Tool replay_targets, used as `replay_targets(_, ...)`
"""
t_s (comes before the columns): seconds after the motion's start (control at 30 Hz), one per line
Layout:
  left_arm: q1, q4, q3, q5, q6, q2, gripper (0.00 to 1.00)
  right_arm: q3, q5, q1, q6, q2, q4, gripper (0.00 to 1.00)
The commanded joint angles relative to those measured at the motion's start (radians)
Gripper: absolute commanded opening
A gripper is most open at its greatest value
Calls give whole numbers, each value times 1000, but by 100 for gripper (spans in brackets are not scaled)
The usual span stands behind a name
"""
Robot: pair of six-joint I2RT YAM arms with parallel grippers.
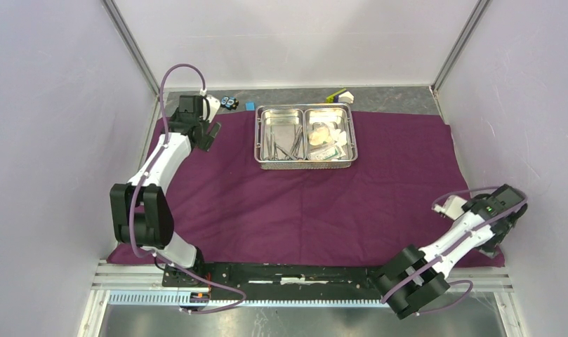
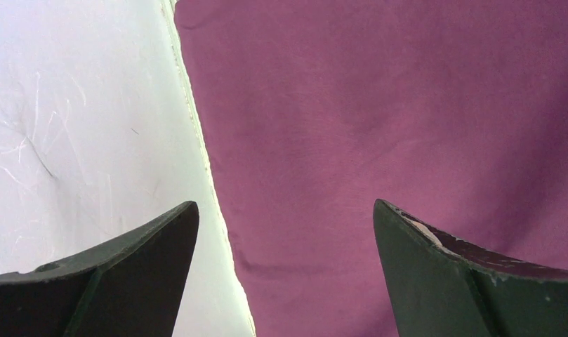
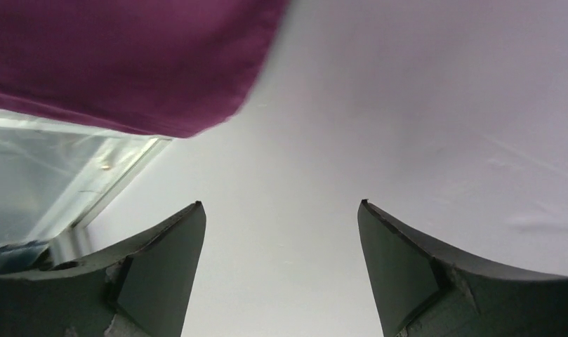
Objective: Open and lay out the surgical kit
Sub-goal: Smooth out the surgical kit at the center of the board.
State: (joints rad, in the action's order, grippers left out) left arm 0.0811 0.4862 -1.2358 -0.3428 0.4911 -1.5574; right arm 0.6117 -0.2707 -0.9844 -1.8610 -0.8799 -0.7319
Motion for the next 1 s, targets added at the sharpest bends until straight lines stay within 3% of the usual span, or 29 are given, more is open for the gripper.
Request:
replay_targets(0.0, -8, -10, -71, 13, -22, -17, 100, 214, 319, 15, -36, -52, -256, 88)
replay_targets(0.17, -79, 63, -119, 208, -137, -37, 100, 350, 496, 231, 333, -162, -242, 90)
replay_targets(0.4, -196, 51, -133, 367, -228, -92, 100, 395, 523, 543, 871, -347, 113, 88)
replay_targets(0.67, -207, 26, -303, 516, -358, -299, 100, 540, 460, 785, 1214, -649, 438, 88)
replay_targets(0.8, -191, 61, -446, 597, -417, -446, 96, 711, 449, 833, 1326, -839, 473, 87)
replay_targets(0.97, -124, 94, -611, 572, -414, -600, 90, 895, 490, 857, 1440, -1043, 475, 85)
